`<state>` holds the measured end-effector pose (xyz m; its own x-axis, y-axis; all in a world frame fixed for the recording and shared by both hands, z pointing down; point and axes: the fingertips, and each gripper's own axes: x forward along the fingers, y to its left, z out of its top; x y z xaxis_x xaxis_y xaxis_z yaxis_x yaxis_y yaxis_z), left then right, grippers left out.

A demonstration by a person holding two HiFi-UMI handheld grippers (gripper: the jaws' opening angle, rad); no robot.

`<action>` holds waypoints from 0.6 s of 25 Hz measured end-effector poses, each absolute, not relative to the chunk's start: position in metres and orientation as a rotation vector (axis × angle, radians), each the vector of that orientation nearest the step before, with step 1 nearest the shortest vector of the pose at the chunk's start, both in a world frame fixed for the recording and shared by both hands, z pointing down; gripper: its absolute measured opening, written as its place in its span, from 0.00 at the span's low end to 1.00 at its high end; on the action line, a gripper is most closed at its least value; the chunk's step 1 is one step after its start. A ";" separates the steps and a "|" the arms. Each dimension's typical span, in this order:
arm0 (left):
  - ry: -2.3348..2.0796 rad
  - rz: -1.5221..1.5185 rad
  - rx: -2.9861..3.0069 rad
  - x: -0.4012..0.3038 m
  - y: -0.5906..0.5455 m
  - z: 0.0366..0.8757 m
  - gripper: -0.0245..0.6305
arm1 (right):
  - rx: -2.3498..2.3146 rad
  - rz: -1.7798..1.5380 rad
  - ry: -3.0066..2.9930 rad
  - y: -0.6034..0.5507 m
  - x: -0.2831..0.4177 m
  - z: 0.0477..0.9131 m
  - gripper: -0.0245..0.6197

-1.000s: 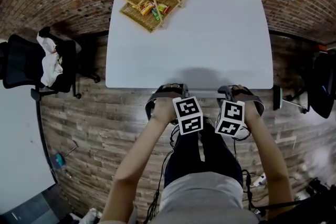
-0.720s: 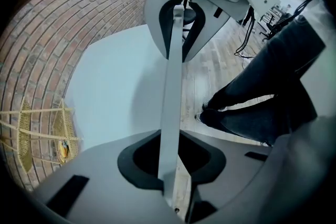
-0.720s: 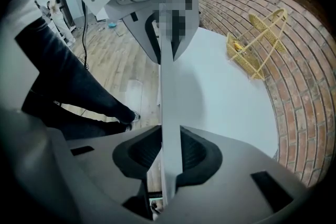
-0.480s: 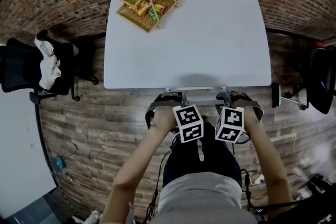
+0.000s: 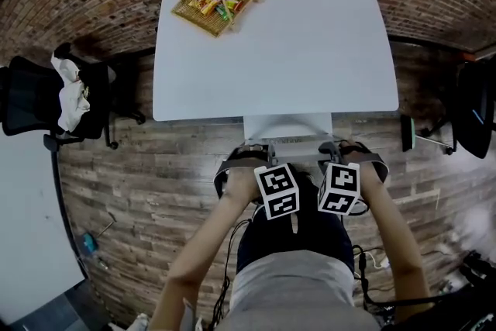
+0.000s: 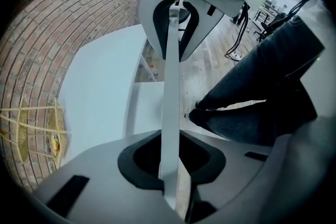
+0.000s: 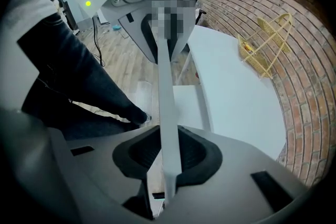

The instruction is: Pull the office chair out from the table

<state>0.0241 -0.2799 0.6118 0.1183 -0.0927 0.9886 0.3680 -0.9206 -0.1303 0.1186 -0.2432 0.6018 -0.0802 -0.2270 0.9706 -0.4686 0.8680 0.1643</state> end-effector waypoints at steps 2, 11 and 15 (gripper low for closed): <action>-0.270 -1.865 -2.059 0.021 -0.267 0.612 0.16 | 0.541 0.218 -1.672 -0.230 0.114 0.601 0.18; -0.225 -1.892 -2.060 -0.006 -0.193 0.612 0.16 | 0.504 0.213 -1.707 -0.159 0.087 0.599 0.18; -0.197 -1.918 -2.060 -0.017 -0.155 0.614 0.16 | 0.500 0.200 -1.731 -0.125 0.072 0.596 0.18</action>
<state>-0.0174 -0.1547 0.6135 0.0896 -0.1149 0.9893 0.3133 -0.9397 -0.1375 0.0722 -0.1247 0.5961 -0.1454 -0.2193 0.9648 -0.4339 0.8905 0.1370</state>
